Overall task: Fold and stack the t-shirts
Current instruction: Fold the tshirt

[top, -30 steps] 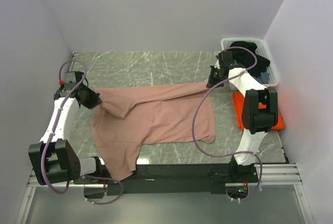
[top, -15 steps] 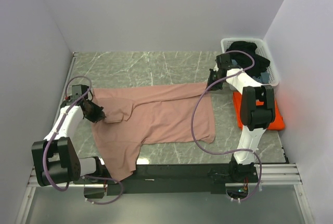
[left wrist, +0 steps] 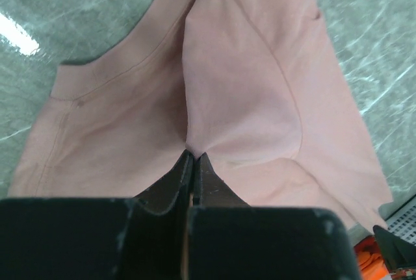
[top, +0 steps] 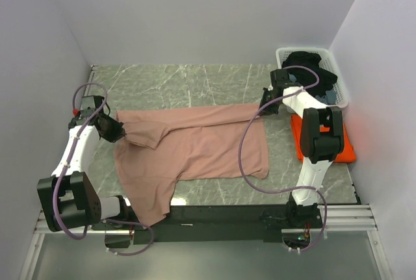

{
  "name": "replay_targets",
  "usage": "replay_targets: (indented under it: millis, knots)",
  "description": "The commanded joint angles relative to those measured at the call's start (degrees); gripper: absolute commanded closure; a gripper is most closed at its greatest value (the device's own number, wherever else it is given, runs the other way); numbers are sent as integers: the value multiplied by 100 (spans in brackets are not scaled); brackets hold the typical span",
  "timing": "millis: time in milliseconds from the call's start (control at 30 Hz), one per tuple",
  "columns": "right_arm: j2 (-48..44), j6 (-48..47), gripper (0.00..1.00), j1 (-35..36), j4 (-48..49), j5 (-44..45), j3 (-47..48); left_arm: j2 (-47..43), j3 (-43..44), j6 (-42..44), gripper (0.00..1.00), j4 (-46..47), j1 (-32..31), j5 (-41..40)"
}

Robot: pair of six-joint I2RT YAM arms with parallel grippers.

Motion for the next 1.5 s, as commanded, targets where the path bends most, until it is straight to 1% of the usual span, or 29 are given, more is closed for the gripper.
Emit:
replay_targets:
  millis: [0, 67, 133, 167, 200, 267, 333, 367, 433, 467, 500, 533, 567, 667, 733, 800, 833, 867, 933, 967, 1100, 1133, 1233, 1267, 1333, 1367, 1400, 1433, 1467]
  knots:
    - [-116, 205, 99, -60, 29, 52, -222, -9, -234, 152, 99, 43, 27, 116]
    - [-11, 276, 99, -51, 46, 43, -310, 52, -515, 161, 99, 97, 27, 274]
    - [16, 328, 97, -51, 64, 34, -328, 44, -760, 135, 98, 167, 27, 362]
    - [7, 346, 94, -51, 55, 60, -328, 0, -823, 100, 97, 193, 27, 415]
    - [-2, 363, 83, -51, 55, 52, -328, -17, -876, 91, 96, 202, 27, 424]
    - [-98, 381, 77, -34, 29, 86, -284, -70, -938, 82, 93, 159, 27, 320]
    - [-256, 364, 73, 36, 3, 113, -196, -114, -894, 99, 87, 1, 35, 153]
    - [-318, 355, 67, 63, -41, 174, -161, -184, -868, 117, 79, -69, 53, 39]
    - [-545, 337, 59, 177, -33, 271, -143, -298, -736, 143, 64, -149, 79, -225]
    - [-634, 346, 55, 221, -7, 315, -152, -429, -683, 169, 47, -158, 71, -252]
    - [-722, 346, 50, 256, 81, 315, -169, -492, -622, 161, 40, -158, 71, -244]
    - [-853, 372, 47, 274, 142, 289, -230, -553, -499, 161, 32, -167, 71, -452]
    - [-907, 372, 44, 291, 291, 245, -257, -641, -455, 152, 19, -123, 79, -515]
    - [-978, 425, 43, 283, 503, 113, -345, -555, -261, 222, 12, 17, 71, -876]
    - [-847, 382, 43, 283, 556, -18, -249, -353, -78, 319, 12, 281, 79, -1007]
    - [-706, 346, 43, 274, 556, -124, -135, 121, 72, 363, 11, 605, 71, -1061]
    - [-574, 320, 43, 257, 591, -194, -82, 323, 273, 389, 10, 676, 79, -1087]
    - [-512, 328, 44, 256, 670, -282, -56, 769, 406, 415, 10, 712, 79, -1122]
    - [-372, 355, 45, 213, 775, -379, -29, 1185, 783, 503, 11, 895, 79, -1140]
    - [-310, 381, 46, 213, 845, -466, -11, 1552, 889, 565, 11, 966, 88, -1123]
    - [67, 521, 46, 99, 881, -686, 173, 2398, 1504, 688, 16, 1213, 79, -1026]
    - [129, 539, 47, 72, 890, -739, 191, 2695, 1593, 697, 19, 1257, 88, -1043]
    - [332, 680, 47, 28, 890, -783, 244, 3154, 1988, 680, 26, 1205, 88, -1166]
    - [393, 715, 47, 2, 916, -792, 244, 3460, 2085, 679, 32, 1144, 97, -1193]
    - [534, 847, 48, -94, 951, -897, 226, 3734, 2375, 662, 38, 1055, 97, -1272]
    - [587, 899, 48, -130, 986, -950, 226, 3988, 2463, 662, 47, 959, 106, -1307]
    - [691, 978, 48, -148, 987, -985, 252, 4103, 2664, 662, 51, 906, 123, -1342]
    - [753, 1014, 49, -191, 961, -1012, 296, 4313, 2770, 697, 62, 871, 123, -1403]
    - [815, 1040, 49, -200, 882, -1029, 349, 4411, 2867, 714, 68, 818, 123, -1439]
